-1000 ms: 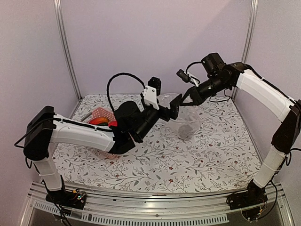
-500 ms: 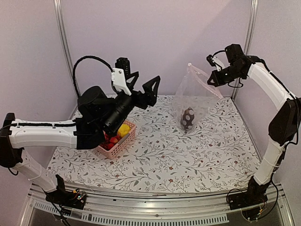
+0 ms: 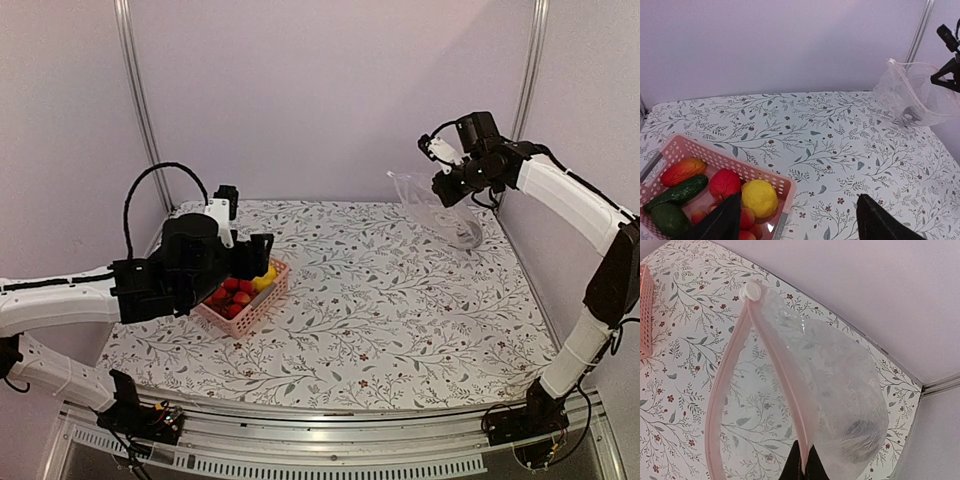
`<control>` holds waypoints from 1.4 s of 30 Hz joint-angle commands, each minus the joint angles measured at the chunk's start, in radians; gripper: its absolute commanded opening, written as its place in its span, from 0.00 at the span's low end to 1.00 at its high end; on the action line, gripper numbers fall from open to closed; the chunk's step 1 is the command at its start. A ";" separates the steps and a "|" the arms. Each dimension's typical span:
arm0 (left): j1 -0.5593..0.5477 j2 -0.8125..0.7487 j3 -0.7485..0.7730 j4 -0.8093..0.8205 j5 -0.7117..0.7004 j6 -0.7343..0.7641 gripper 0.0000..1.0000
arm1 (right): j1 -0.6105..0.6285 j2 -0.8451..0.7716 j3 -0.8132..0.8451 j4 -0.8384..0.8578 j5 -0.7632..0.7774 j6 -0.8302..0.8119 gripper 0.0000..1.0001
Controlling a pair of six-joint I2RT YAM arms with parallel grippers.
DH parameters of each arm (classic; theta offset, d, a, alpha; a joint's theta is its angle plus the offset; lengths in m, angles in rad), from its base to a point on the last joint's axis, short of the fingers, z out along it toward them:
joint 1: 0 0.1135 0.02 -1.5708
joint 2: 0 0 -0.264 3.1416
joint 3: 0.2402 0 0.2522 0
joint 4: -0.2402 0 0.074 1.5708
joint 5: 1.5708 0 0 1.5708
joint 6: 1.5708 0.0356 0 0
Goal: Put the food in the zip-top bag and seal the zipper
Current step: Pick up the fake fruit from the bin.
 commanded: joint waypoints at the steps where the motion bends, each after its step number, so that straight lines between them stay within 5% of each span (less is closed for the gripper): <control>1: 0.057 -0.053 -0.011 -0.232 0.029 -0.138 0.79 | 0.012 -0.017 -0.083 0.030 -0.097 0.019 0.00; 16: 0.369 -0.031 -0.010 -0.460 0.392 -0.162 0.78 | 0.027 -0.063 -0.179 0.043 -0.162 0.026 0.00; 25: 0.440 0.023 -0.017 -0.487 0.353 -0.126 0.70 | 0.027 -0.122 -0.237 0.061 -0.184 0.023 0.00; 28: 0.441 0.012 -0.023 -0.482 0.435 -0.091 0.60 | 0.027 -0.137 -0.250 0.064 -0.188 0.023 0.00; 32: 0.432 -0.088 -0.087 -0.446 0.554 -0.066 0.52 | 0.028 -0.160 -0.263 0.071 -0.194 0.023 0.00; 42: 0.405 -0.278 -0.226 -0.469 0.574 -0.087 0.46 | 0.027 -0.167 -0.271 0.072 -0.204 0.023 0.00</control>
